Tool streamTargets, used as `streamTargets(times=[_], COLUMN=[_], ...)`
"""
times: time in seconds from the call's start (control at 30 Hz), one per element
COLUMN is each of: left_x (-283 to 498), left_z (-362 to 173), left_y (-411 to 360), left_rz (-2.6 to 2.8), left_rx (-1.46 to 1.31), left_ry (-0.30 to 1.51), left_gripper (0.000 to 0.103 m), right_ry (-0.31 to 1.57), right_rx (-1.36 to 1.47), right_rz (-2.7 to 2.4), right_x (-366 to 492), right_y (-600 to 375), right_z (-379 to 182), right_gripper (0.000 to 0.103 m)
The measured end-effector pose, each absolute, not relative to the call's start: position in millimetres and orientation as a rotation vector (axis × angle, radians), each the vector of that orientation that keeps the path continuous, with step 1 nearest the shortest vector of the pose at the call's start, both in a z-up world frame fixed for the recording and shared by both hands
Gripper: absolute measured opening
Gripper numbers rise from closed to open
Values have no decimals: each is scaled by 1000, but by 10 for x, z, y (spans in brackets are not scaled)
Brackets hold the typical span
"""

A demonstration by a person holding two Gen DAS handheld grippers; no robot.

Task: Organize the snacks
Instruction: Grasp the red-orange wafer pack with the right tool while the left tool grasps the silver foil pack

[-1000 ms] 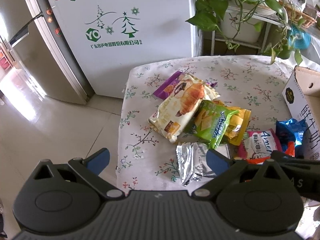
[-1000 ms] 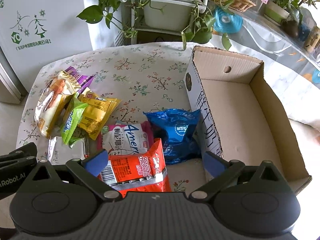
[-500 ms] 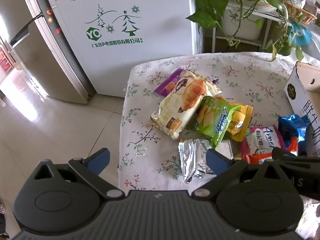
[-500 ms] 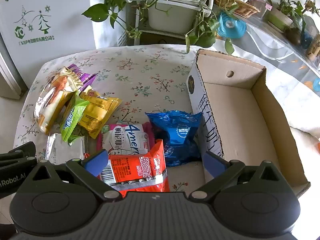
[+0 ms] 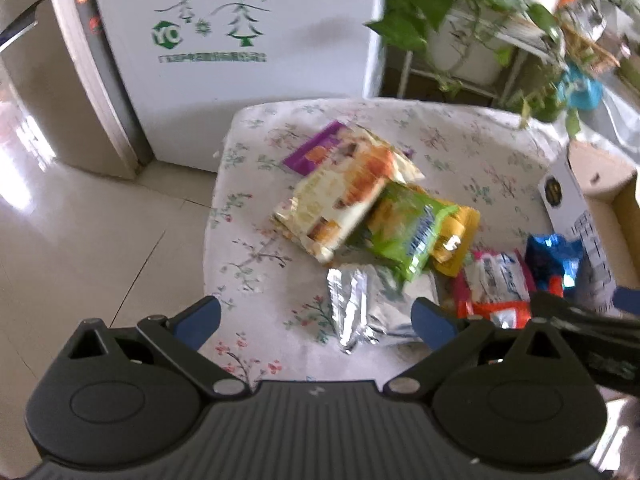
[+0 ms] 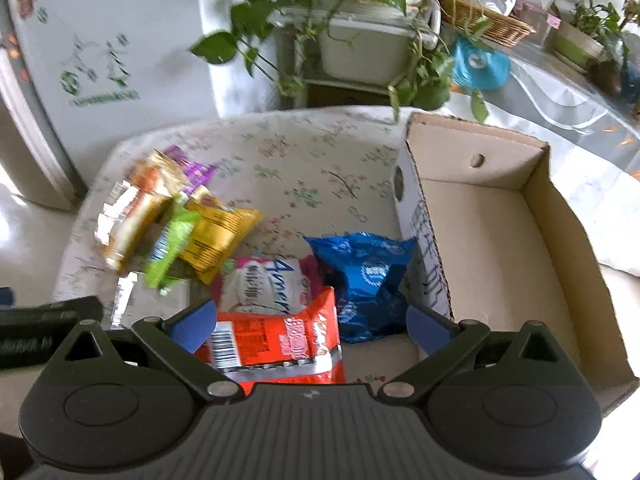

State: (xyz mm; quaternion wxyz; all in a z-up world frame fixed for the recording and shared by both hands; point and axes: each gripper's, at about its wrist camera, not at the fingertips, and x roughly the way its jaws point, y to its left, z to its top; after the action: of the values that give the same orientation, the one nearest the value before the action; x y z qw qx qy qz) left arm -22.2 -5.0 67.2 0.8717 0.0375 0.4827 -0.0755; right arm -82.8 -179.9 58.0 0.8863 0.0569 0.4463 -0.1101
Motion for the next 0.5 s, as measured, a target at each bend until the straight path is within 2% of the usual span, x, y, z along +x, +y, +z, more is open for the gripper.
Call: streamTargets(times=[0.23, 0.5], left_x=[-93, -67], left_z=[753, 662], left_y=[285, 357], left_rz=[-100, -123], left_rx=[-49, -106], left_ry=[991, 1044], left_gripper=[101, 101], right_ry=[858, 910], right_rx=[268, 305], right_rz=[-97, 24], right_x=[-1019, -1088], right_y=[-2028, -1937], right_z=[720, 558], right_gripper=[103, 101])
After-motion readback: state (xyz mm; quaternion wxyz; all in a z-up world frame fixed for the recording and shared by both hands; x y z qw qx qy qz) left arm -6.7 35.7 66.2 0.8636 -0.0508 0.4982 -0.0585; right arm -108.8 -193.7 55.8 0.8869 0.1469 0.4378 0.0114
